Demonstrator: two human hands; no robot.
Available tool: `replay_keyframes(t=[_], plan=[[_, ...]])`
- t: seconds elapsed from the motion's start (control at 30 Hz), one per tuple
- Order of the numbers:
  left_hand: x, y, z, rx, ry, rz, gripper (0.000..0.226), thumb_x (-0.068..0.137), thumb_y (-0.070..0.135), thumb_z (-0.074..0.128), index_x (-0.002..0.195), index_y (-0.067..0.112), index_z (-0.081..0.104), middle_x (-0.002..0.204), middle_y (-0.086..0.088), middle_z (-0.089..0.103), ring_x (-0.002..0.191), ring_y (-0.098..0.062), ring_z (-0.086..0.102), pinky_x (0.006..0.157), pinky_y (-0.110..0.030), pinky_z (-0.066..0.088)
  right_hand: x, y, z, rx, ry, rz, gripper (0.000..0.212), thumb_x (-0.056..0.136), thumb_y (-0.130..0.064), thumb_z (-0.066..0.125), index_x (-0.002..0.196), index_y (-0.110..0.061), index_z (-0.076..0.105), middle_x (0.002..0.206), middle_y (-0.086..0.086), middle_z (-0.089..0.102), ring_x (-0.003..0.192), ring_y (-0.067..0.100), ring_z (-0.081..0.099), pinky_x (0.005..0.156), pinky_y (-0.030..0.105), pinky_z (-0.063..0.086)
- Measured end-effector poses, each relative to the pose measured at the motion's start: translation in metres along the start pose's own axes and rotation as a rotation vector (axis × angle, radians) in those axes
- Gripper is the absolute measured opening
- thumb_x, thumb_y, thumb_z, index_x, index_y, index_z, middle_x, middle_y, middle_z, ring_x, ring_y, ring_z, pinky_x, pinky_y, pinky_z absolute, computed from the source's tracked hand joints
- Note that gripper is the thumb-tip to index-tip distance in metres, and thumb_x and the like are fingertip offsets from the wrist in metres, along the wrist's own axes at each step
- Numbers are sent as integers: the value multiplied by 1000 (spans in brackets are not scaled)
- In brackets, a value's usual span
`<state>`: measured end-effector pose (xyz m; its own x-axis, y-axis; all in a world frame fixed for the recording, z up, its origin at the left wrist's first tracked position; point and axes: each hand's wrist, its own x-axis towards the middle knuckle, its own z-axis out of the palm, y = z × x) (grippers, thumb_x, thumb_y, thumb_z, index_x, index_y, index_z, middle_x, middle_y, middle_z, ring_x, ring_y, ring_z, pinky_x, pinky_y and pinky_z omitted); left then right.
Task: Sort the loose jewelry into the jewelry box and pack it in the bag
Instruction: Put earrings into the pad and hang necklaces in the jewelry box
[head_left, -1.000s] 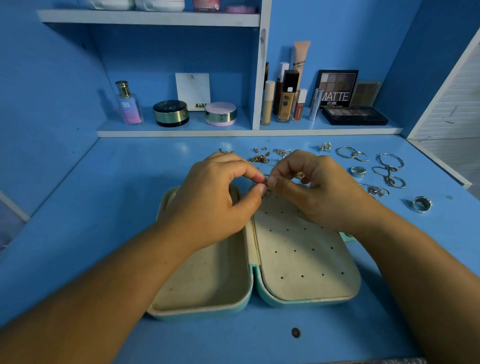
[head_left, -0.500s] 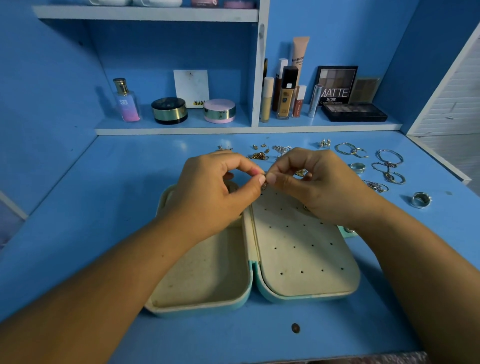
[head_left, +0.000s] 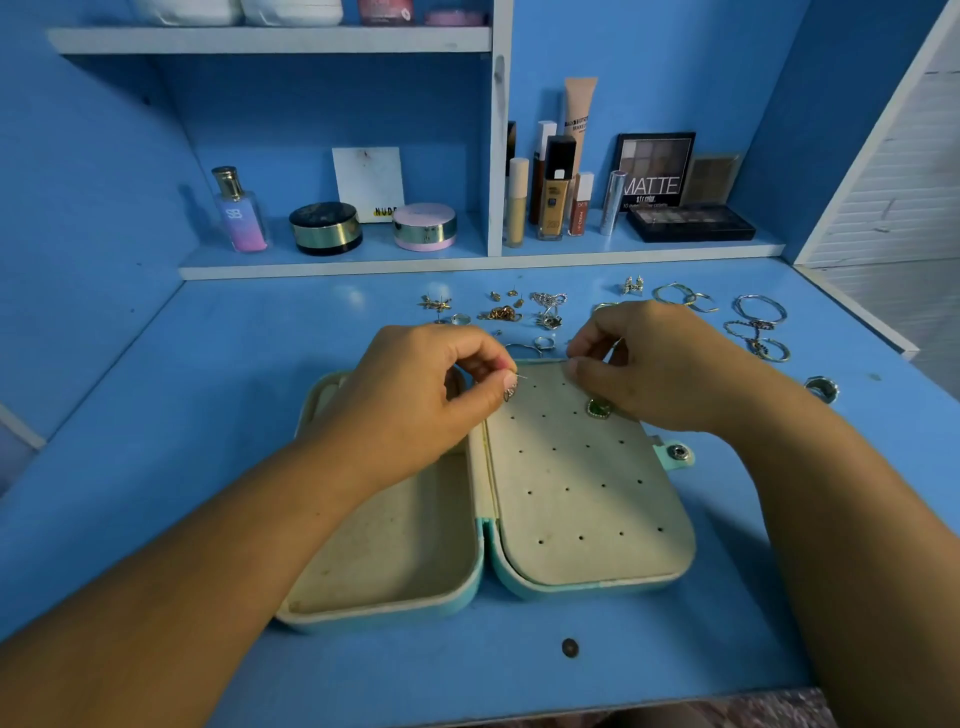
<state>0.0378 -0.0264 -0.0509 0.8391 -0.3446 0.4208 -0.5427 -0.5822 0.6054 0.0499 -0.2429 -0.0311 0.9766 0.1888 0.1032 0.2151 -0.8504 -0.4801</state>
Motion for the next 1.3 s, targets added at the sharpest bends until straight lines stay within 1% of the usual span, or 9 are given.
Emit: replay_keyframes(t=[0.23,0.33,0.4,0.53,0.6,0.67,0.73,0.97,1.3], plan=[[1,1,0,38,-1,8,7,86,21,72,85,28,72,75,16,69,70,5,62,66,-7,45,-1,-5,-3,72,-15,112,8,83,-31,67,86,-23,66,79,-6,63,72,12,60,68,29,53],[2,1,1,46,11,13,7,86,21,72,85,28,72,76,16,69,71,5,62,67,-8,47,-1,-5,-4,220,-1,225,11,84,-25,65,82,-16,70,76,5,70,63,14,57,60,27,48],[2,1,1,50,34,20,8,86,20,72,86,27,72,76,17,69,72,4,63,68,-10,49,0,-6,-6,356,25,306,11,84,-24,66,83,-14,72,81,8,72,65,14,56,63,27,48],[2,3,1,50,89,34,6,86,20,72,89,25,74,81,16,69,80,-1,65,69,-16,52,1,-9,-11,922,-10,403,12,85,-13,68,92,-4,69,89,19,71,73,22,63,79,35,57],[2,7,1,44,101,29,6,86,20,72,90,25,74,82,16,68,78,1,63,65,-16,50,0,-10,-10,1038,-49,403,20,85,-12,68,98,2,68,85,20,71,67,23,65,67,31,60],[3,12,2,40,98,15,6,86,19,73,88,25,74,81,16,67,68,7,58,59,-12,45,-1,-11,-8,1024,-57,380,19,85,-13,67,99,0,69,81,16,72,61,18,67,57,24,56],[4,15,4,13,87,-38,5,85,20,73,86,25,74,78,15,67,63,8,56,58,-9,42,0,-11,-6,998,-34,323,18,85,-15,67,98,-2,69,83,15,73,65,18,68,59,24,56],[20,26,3,56,34,-112,3,84,25,72,84,27,74,78,19,69,78,10,61,67,-1,41,1,-8,-6,887,31,170,17,85,-23,68,93,-9,73,90,15,73,81,29,70,84,46,56],[26,30,7,201,52,-14,6,86,26,69,88,24,74,84,16,68,87,6,59,69,-6,46,0,-9,-7,859,40,151,14,86,-24,68,92,-13,73,93,11,74,88,29,70,85,49,55]])
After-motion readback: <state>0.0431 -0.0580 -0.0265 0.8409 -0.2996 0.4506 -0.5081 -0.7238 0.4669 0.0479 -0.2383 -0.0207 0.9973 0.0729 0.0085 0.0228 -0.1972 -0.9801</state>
